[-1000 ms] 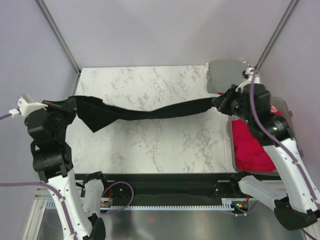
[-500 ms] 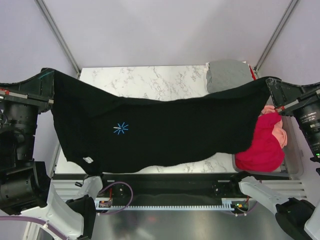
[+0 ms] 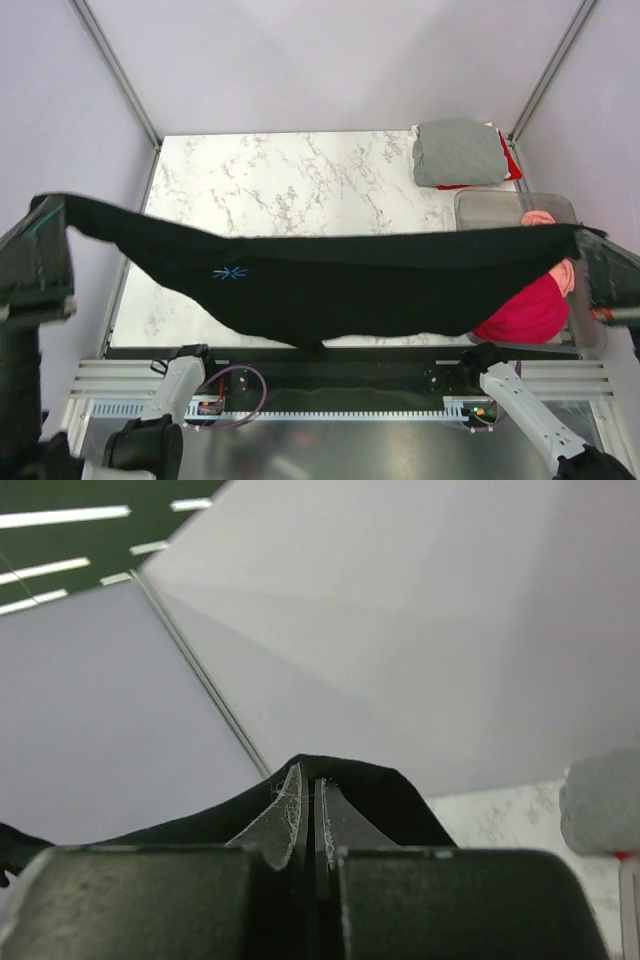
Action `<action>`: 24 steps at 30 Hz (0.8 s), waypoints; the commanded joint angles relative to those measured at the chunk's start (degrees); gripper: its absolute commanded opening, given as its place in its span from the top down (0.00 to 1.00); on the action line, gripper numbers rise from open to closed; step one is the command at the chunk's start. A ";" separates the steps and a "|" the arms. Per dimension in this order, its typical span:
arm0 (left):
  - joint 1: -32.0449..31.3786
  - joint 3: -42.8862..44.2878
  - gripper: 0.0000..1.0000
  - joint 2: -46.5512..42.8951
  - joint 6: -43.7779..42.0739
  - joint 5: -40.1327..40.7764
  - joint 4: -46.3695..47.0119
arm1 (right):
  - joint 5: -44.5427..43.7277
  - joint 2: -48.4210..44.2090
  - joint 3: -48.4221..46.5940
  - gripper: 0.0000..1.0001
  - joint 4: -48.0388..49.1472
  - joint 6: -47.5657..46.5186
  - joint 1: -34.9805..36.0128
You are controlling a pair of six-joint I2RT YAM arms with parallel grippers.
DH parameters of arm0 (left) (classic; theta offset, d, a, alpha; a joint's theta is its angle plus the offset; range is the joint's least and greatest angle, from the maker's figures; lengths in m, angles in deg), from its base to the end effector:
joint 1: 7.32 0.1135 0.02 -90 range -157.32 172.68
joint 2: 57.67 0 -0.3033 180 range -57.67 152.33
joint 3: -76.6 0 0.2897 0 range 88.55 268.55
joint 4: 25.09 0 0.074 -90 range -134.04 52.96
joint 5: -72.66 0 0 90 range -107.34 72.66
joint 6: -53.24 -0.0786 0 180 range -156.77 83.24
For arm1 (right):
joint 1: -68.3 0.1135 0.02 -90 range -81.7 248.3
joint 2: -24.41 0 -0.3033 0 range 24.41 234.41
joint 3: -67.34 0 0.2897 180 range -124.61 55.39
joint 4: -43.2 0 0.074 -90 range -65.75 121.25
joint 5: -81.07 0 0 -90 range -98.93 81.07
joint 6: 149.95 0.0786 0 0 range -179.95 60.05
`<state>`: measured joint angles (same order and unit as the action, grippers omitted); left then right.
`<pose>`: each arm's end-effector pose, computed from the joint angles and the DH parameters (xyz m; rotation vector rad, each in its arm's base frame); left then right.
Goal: Fold and stack the t-shirts
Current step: Flatten the tshirt out
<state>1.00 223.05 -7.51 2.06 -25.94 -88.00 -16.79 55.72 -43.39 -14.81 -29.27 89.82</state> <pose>-0.0768 -0.0231 0.7178 -0.2721 0.9729 -0.5612 -0.0375 -0.0263 0.6113 0.2208 1.2114 0.7147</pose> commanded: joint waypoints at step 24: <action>1.00 5.85 0.01 71.10 -5.77 -15.63 -3.85 | -19.12 69.22 -8.88 0.37 2.05 -0.27 -5.35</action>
<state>-0.84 227.00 53.29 -3.79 -28.92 -74.86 -32.83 125.66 -51.31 -3.47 -31.48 85.64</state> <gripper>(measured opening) 0.780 0.530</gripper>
